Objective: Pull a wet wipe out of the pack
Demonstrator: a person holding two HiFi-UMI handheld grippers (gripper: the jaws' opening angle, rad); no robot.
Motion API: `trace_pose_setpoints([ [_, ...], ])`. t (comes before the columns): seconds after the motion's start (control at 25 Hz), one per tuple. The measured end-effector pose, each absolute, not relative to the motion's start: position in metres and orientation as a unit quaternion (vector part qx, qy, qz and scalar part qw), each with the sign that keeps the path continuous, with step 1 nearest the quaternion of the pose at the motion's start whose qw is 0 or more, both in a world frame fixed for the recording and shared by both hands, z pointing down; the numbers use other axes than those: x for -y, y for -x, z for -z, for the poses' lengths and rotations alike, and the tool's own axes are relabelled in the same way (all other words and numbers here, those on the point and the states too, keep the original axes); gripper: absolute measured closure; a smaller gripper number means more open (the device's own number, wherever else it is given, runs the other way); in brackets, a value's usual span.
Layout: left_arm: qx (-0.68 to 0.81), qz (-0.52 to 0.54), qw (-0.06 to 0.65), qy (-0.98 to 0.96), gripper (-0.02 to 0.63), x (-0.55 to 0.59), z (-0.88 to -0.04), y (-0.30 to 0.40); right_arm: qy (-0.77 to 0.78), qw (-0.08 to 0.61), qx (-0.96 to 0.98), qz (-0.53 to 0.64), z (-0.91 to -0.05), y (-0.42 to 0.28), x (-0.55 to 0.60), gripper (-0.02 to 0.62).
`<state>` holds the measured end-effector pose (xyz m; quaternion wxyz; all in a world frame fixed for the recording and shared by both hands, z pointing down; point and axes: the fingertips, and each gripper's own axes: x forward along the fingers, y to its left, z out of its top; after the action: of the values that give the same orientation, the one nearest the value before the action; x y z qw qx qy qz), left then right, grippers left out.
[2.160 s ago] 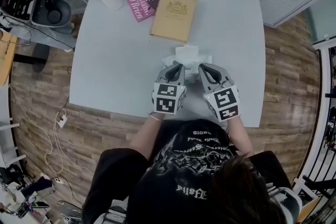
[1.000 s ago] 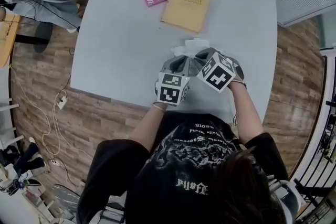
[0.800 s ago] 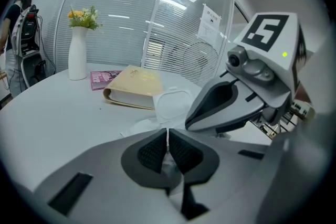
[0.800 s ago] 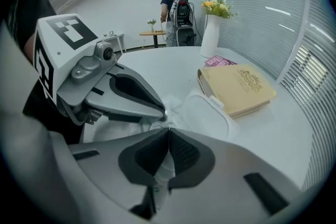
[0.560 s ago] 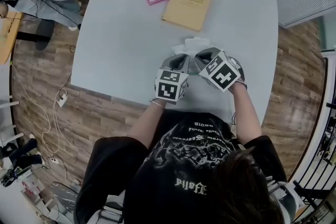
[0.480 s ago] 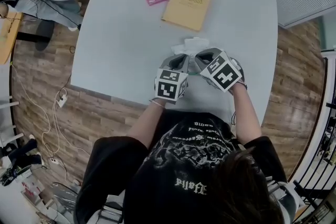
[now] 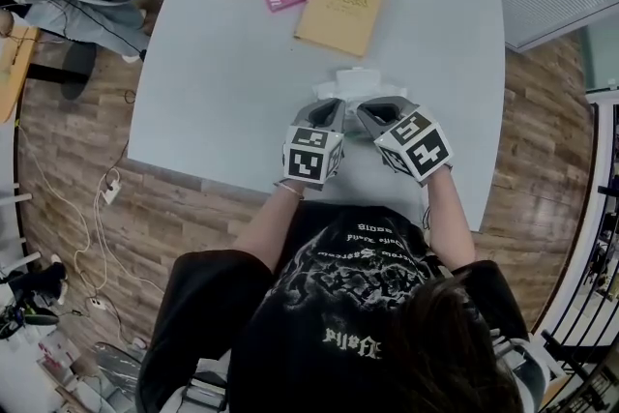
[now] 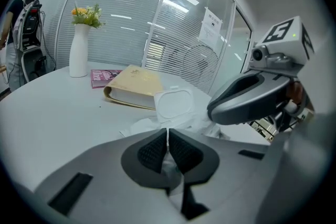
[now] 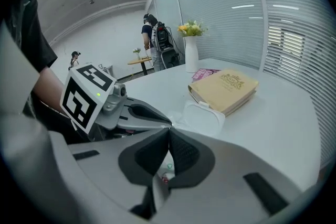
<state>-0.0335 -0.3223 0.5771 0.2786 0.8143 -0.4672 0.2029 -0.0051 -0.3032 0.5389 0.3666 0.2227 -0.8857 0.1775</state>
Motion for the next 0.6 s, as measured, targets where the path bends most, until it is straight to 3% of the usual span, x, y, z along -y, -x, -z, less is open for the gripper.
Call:
trace_pose_setpoints([
  [0.4, 0.47, -0.202, 0.275, -0.814, 0.597, 0.322, -0.576, 0.034, -0.252, 0.36, 0.887, -0.141, -0.525, -0.001, 0.294, 0.592],
  [0.6, 0.469, -0.202, 0.274, -0.815, 0.597, 0.322, -0.577, 0.035, -0.278, 0.325, 0.891, -0.152, -0.517, -0.005, 0.288, 0.592],
])
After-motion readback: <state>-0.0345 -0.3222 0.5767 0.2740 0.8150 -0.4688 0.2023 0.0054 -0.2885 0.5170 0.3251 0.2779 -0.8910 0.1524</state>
